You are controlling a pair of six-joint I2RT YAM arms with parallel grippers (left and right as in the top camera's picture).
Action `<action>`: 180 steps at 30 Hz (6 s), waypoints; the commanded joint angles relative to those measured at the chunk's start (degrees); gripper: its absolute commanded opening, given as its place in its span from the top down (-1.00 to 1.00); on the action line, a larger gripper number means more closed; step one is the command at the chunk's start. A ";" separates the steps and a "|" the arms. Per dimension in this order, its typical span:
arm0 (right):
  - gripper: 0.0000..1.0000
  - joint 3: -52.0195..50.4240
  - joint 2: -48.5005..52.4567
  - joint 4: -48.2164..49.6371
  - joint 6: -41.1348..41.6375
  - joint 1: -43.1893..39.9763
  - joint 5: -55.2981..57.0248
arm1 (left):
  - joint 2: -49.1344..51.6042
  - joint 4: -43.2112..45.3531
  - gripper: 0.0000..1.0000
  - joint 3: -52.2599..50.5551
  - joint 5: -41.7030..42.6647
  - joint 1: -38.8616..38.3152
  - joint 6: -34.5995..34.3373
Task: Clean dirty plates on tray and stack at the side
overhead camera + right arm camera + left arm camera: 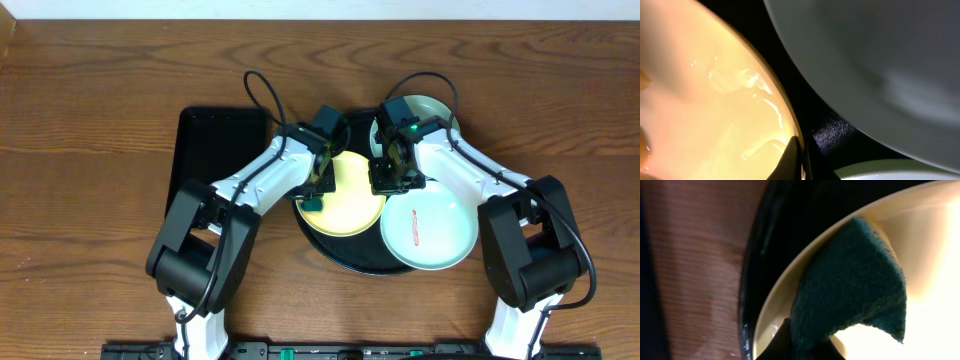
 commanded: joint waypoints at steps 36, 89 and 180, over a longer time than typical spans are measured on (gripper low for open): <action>0.98 0.48 -13.66 -1.60 -6.82 0.96 11.78 | -20.37 -9.07 0.28 -6.21 3.08 29.07 18.08; 0.98 0.48 -24.41 -1.88 -19.91 39.08 82.14 | -25.09 -11.06 -0.67 -5.25 10.56 29.07 18.05; 0.98 0.44 -19.58 -4.85 -6.73 -59.67 -6.62 | -25.09 -11.06 -0.67 -5.25 10.56 29.07 18.05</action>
